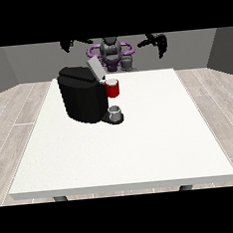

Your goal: Insert the coffee pod into the coffee machine and close the lid

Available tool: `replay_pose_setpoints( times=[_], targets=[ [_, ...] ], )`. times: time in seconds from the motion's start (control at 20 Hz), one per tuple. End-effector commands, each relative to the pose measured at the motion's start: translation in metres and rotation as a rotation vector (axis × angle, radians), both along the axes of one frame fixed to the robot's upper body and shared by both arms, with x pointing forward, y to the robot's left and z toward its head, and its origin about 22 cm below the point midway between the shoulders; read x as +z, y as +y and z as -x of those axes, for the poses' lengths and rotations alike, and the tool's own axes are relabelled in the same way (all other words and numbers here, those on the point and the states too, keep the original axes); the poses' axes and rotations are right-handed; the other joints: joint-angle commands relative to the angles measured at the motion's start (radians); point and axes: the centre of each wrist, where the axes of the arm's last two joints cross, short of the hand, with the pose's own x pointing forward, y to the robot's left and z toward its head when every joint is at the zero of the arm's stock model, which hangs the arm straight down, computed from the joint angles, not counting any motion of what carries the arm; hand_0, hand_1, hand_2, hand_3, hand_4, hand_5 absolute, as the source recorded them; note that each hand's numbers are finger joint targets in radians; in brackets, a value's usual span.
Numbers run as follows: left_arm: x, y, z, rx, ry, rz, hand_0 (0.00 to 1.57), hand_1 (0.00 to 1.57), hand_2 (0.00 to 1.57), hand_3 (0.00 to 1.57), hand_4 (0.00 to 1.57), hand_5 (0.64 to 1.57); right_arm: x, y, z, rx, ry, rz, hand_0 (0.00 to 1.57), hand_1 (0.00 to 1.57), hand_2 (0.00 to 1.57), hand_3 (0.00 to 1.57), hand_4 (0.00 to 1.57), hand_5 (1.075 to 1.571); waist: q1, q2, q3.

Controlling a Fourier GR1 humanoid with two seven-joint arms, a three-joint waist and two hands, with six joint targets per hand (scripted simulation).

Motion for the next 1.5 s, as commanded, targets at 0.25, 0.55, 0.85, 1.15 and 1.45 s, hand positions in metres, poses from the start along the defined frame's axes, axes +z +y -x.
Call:
replay_pose_setpoints(
  times=[0.25,0.55,0.85,1.15,1.45],
  targets=[
    [0.01,-0.006,0.02,-0.008,-0.105,0.026,0.0,0.0,0.0,0.0,0.39,1.571,0.033,-0.023,-0.034,-0.028,-0.008,-0.065,0.0,0.0,0.0,0.0,0.0,1.571,0.052,0.111,0.0001],
    [0.037,-0.006,0.018,0.008,-0.149,0.022,0.0,0.0,0.0,0.0,0.36,1.571,0.038,-0.021,-0.048,-0.063,-0.02,-0.175,0.0,0.0,0.0,0.0,0.1,1.571,0.065,0.187,0.0002],
    [0.057,0.0,0.024,0.06,-0.191,0.013,0.0,0.0,0.0,0.0,0.3,1.571,0.056,0.012,-0.065,0.028,0.041,-0.154,0.0,0.0,0.0,0.0,0.0,1.571,0.016,0.208,-0.0002],
    [0.077,0.007,0.039,0.045,-0.199,0.008,0.0,0.0,0.0,0.0,0.36,1.571,0.048,0.005,-0.069,0.039,0.011,-0.15,0.0,0.0,0.0,0.0,0.0,1.571,0.046,0.233,0.0001],
    [0.082,0.012,0.038,0.093,-0.273,-0.001,0.0,0.0,0.0,0.0,0.38,1.571,0.049,0.041,-0.076,0.131,-0.039,-0.1,0.0,0.0,0.0,0.0,0.0,1.571,0.008,0.314,-0.0001]
  ],
)
